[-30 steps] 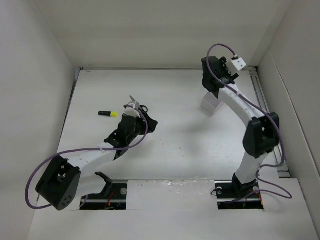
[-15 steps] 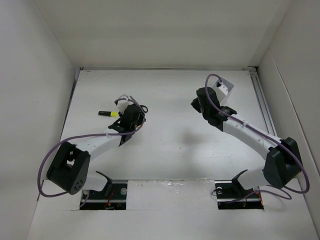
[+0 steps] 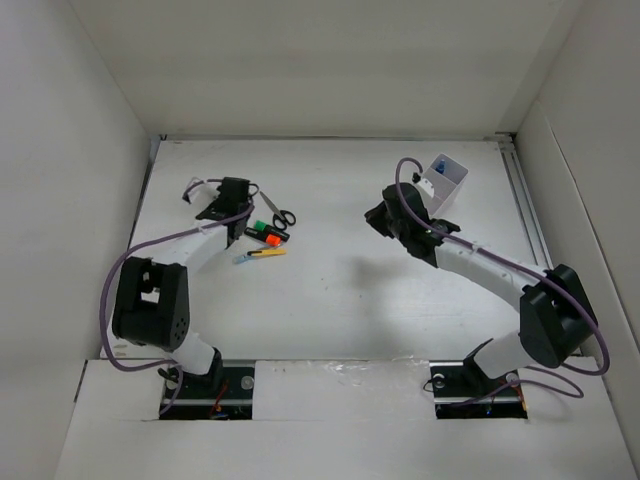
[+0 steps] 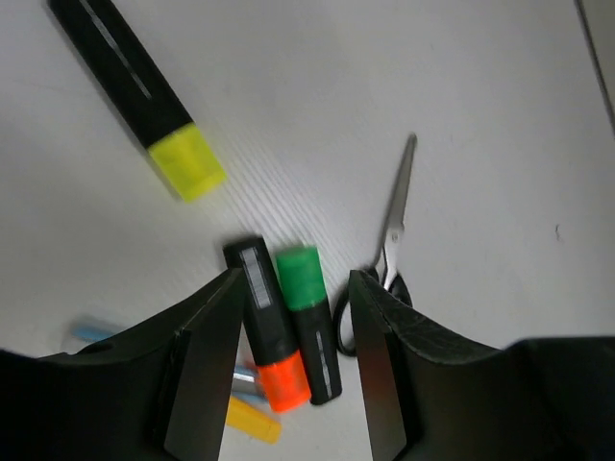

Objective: Sort the stationery into containers
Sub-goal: Pick up the stationery from the center of the board.

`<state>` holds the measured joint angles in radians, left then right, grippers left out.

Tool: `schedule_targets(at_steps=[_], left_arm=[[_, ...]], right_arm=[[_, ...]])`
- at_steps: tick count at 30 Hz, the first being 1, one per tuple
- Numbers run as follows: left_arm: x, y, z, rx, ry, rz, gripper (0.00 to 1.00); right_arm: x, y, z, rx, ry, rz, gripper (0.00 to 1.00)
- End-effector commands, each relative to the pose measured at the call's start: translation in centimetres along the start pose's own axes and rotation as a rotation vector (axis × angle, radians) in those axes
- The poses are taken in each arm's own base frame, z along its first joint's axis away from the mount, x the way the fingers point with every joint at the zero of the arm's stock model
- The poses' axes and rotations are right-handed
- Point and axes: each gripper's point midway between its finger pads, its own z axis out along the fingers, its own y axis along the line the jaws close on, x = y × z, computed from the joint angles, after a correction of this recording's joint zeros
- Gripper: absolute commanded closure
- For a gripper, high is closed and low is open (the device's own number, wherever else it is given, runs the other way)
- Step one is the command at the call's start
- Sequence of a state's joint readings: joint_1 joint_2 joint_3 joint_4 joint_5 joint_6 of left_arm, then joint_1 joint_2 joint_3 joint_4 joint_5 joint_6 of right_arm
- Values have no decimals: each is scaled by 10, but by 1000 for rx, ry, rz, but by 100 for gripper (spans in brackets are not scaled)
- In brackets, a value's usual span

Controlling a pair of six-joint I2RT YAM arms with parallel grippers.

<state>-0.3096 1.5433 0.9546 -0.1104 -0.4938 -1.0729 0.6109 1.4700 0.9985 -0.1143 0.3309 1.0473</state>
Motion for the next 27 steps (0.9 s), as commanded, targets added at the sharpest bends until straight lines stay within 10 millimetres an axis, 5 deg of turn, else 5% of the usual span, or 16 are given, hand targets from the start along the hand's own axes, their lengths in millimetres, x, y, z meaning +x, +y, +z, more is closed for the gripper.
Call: schedule_targets(at_steps=[1, 3, 6, 27], left_arm=[[-22, 21, 20, -28, 49, -150, 56], [-27, 29, 26, -51, 43, -163, 56], [-32, 32, 28, -68, 10, -162, 54], [-24, 73, 62, -203, 20, -168, 47]], right_arm=[[-15, 25, -12, -99, -23, 39, 94], [-11, 27, -13, -110, -4, 38, 81], [-4, 26, -11, -117, 23, 34, 75], [7, 30, -7, -144, 92, 14, 60]])
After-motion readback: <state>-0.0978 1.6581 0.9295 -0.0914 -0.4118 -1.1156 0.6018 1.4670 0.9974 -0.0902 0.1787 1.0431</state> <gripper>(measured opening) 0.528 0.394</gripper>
